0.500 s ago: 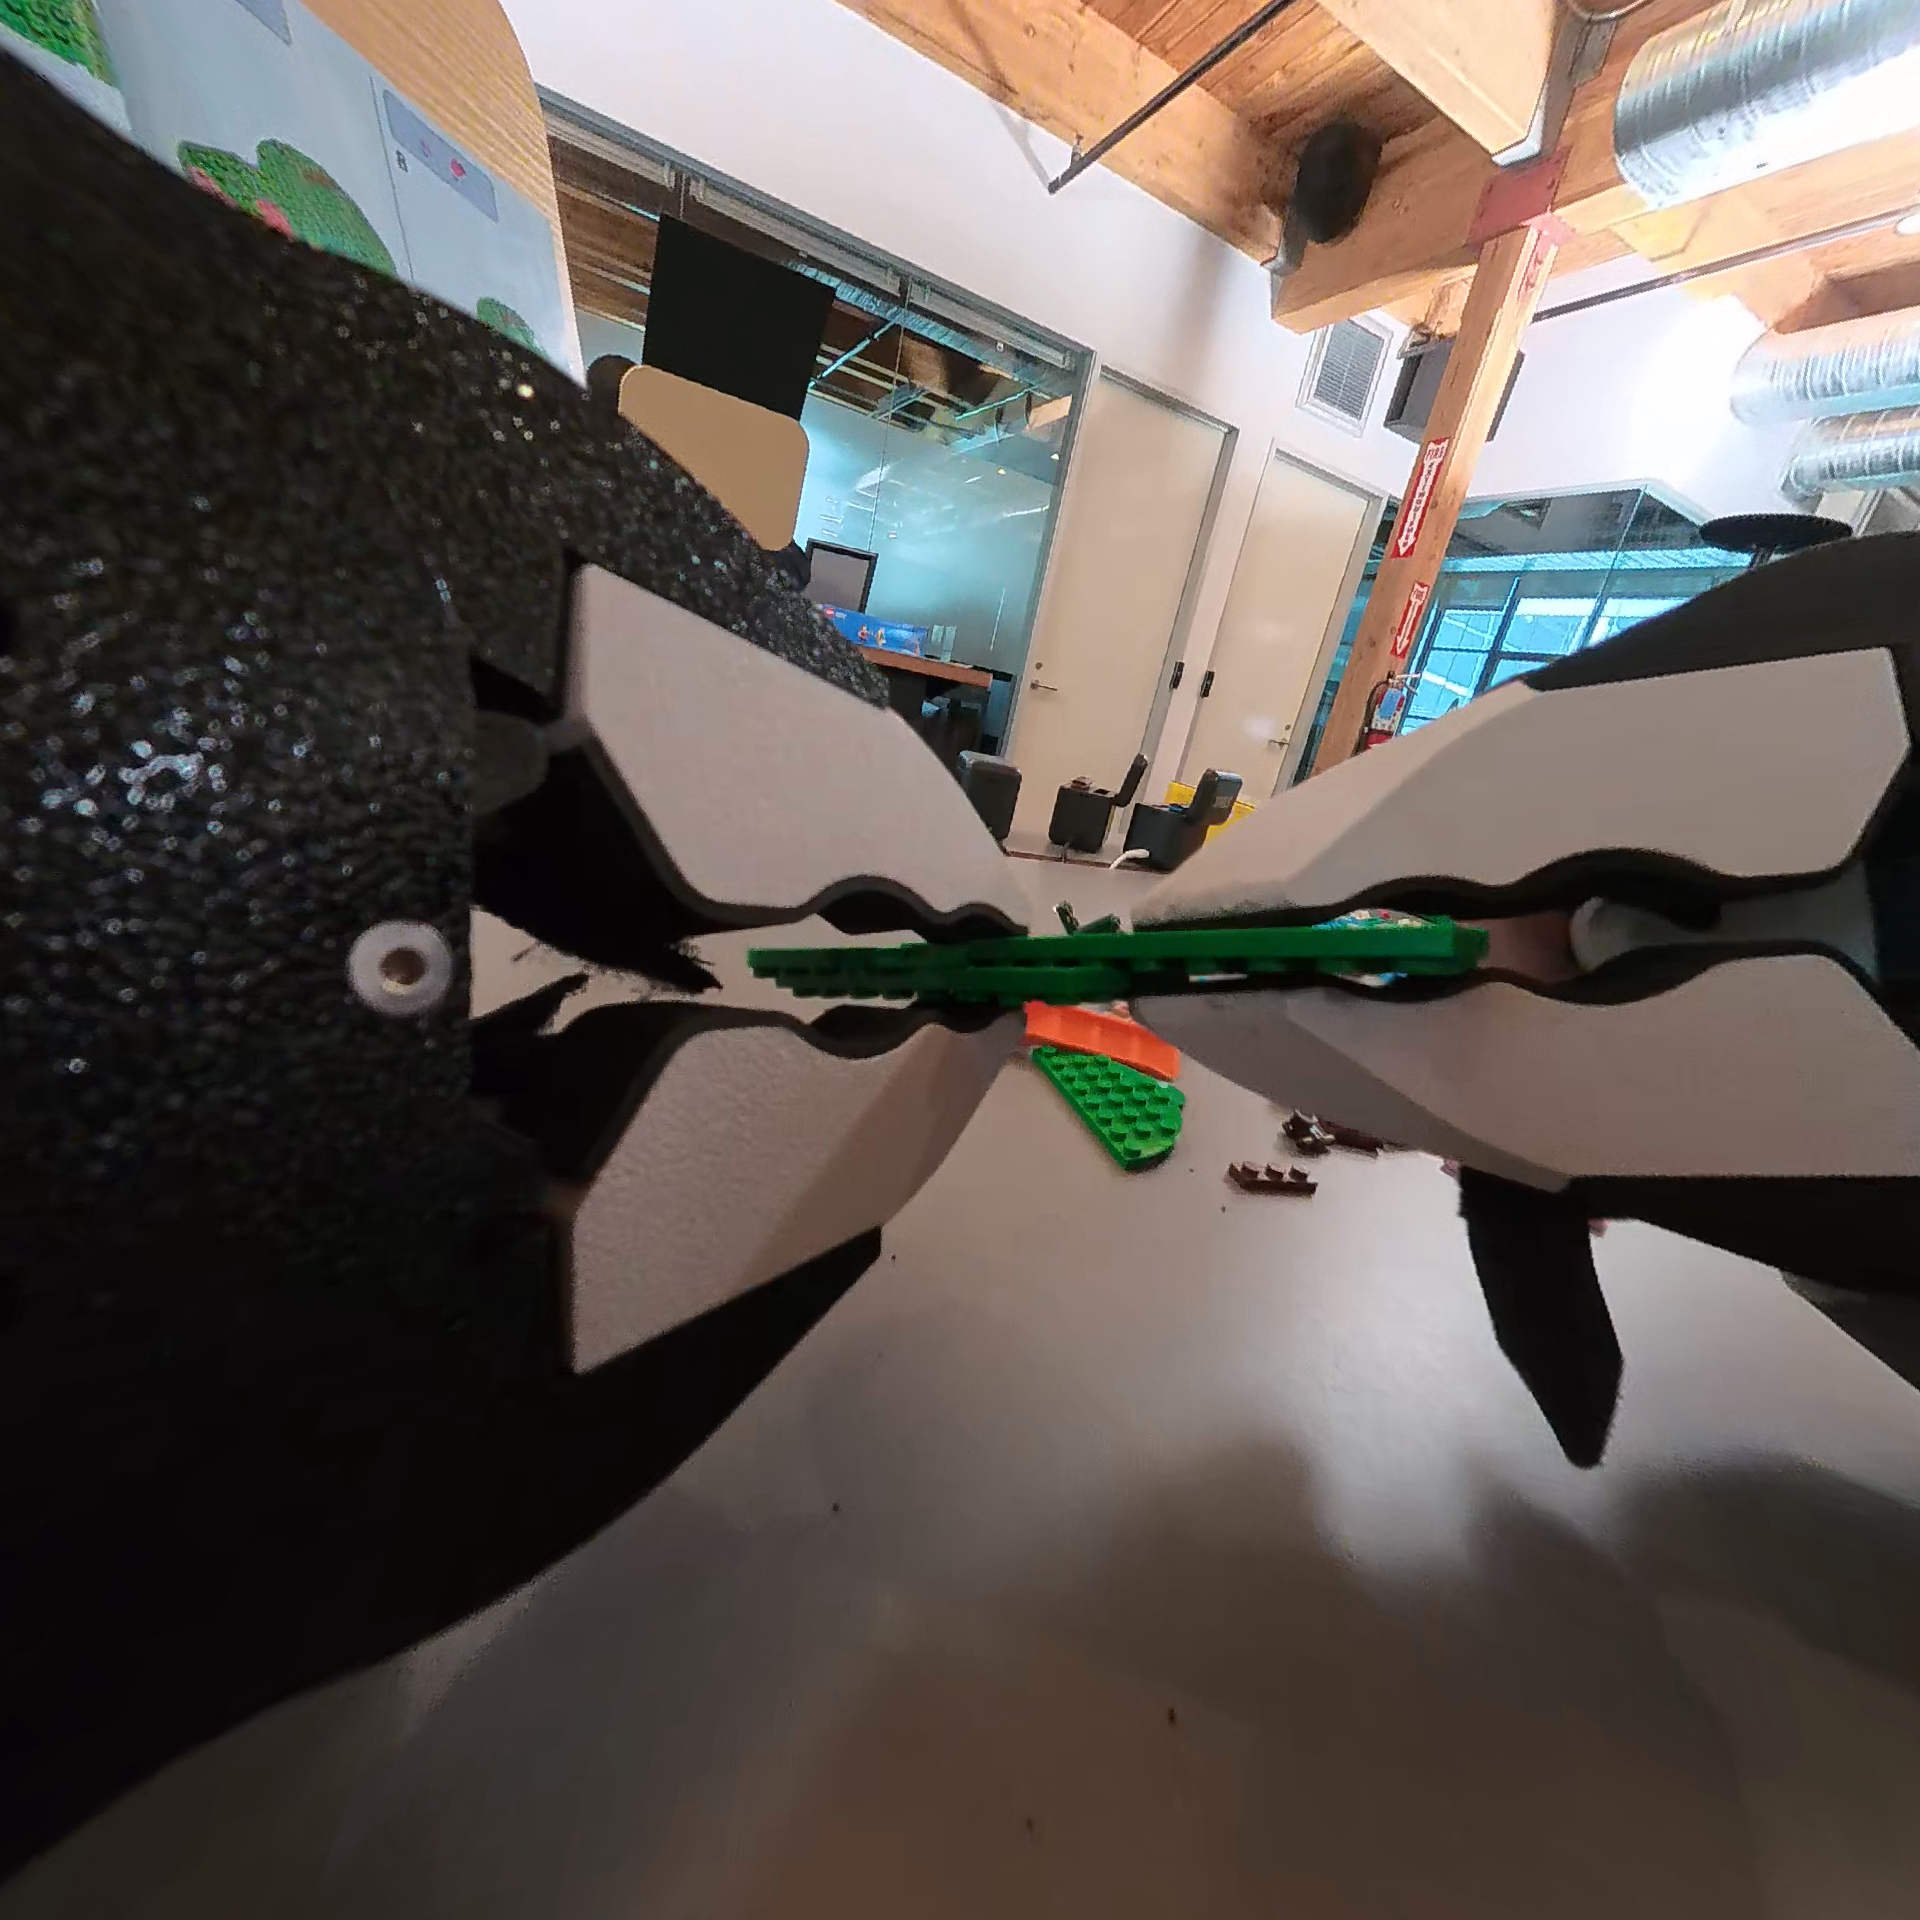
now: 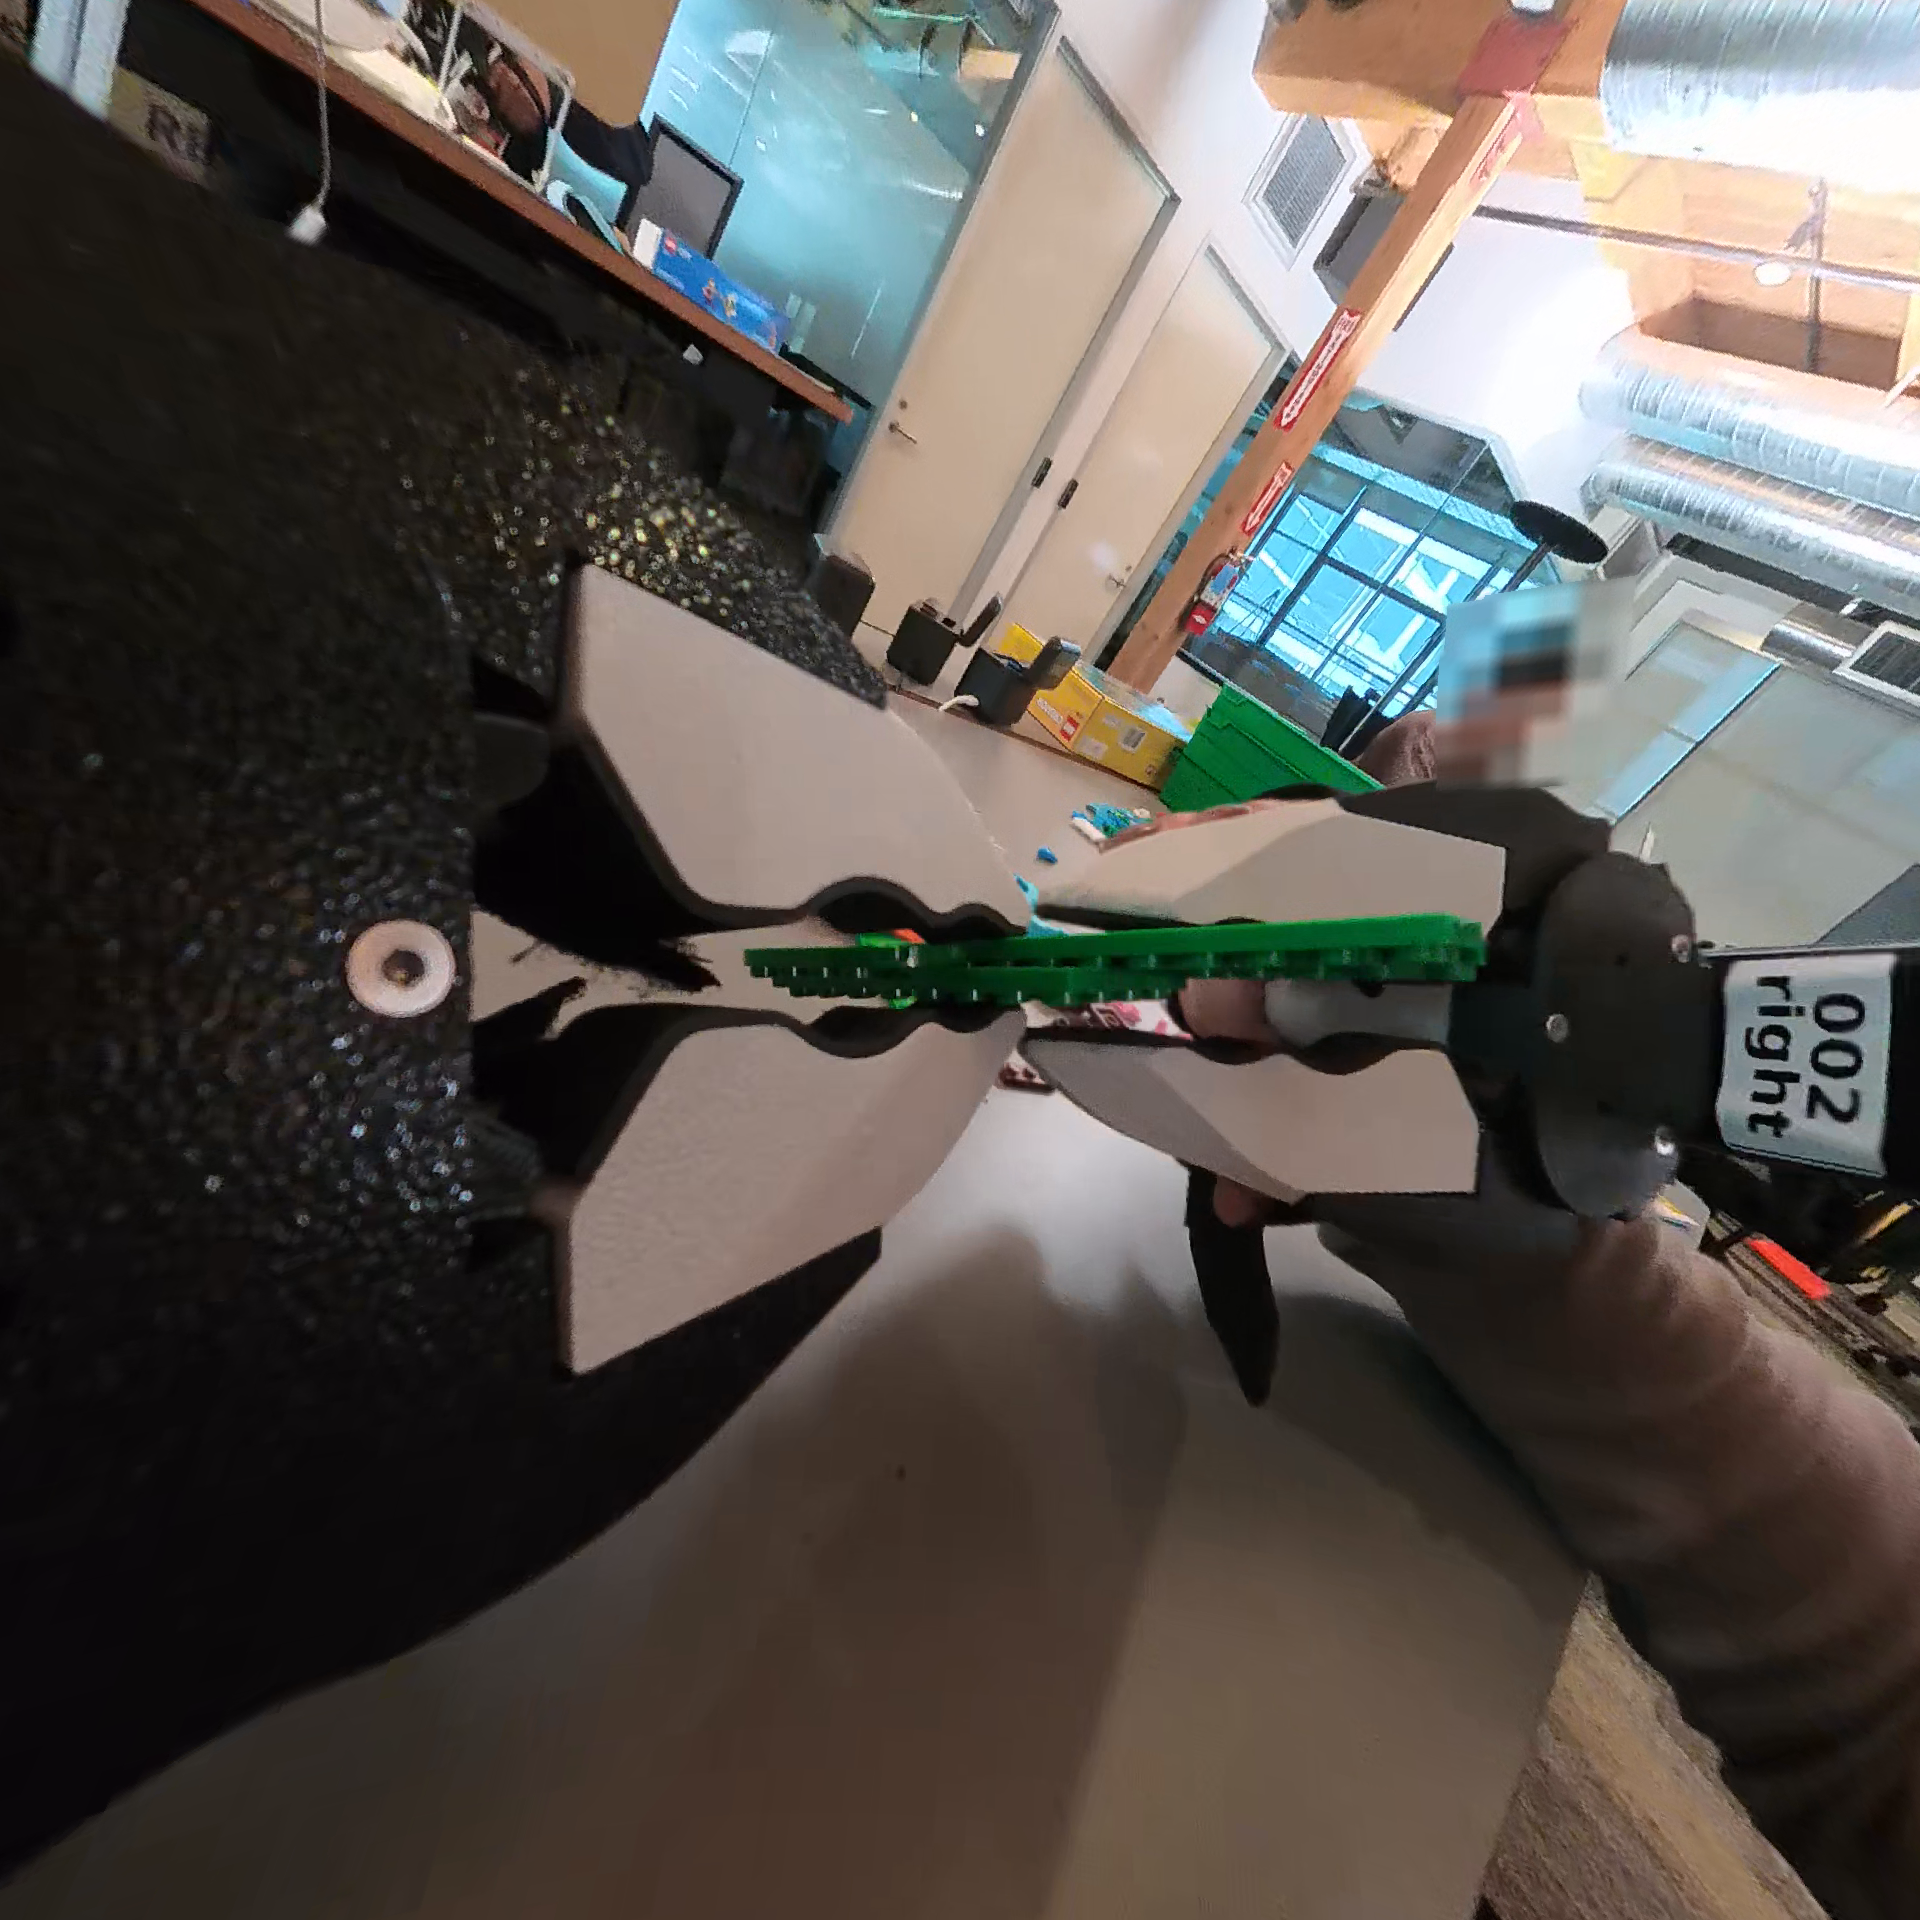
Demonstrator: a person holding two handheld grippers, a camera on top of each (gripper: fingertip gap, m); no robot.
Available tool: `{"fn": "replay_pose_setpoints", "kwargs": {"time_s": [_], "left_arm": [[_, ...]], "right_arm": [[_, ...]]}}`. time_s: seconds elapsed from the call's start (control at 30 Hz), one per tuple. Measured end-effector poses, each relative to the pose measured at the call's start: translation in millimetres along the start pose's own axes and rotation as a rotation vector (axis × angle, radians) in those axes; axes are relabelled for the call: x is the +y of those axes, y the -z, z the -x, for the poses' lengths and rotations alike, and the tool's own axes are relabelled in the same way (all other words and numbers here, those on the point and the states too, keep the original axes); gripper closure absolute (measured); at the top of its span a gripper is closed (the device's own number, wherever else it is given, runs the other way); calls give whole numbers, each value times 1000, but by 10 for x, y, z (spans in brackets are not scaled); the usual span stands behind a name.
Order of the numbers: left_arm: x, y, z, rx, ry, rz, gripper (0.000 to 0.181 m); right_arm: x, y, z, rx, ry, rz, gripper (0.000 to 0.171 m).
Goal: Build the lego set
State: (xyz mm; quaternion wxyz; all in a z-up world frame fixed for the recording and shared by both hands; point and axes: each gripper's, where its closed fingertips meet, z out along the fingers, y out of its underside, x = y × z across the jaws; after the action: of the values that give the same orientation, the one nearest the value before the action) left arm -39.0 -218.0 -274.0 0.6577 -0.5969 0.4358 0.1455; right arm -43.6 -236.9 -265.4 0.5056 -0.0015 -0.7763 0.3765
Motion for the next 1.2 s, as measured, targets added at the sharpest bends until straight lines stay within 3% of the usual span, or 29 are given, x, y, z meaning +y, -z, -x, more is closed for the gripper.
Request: {"fn": "replay_pose_setpoints", "kwargs": {"time_s": [0.13, 0.37, 0.7, 1.03, 1.2], "left_arm": [[-6, 7, -20, 53, 120, -23, 172], [-17, -1, 39, 206, 694, -113, 172], [40, -11, 44, 218, 765, -87, 172], [36, -46, 18, 315, 1027, -58, 172], [41, -64, 5, 321, 1057, -49, 173]], "right_arm": [[-31, -16, 18, -42, -139, -32, 159], [-11, -43, -168, -142, -743, -120, 164], [48, -61, -176, -180, -903, -136, 165], [54, -17, -317, -147, -1039, -208, 160], [58, -23, -299, -164, -1059, -207, 162]]}}
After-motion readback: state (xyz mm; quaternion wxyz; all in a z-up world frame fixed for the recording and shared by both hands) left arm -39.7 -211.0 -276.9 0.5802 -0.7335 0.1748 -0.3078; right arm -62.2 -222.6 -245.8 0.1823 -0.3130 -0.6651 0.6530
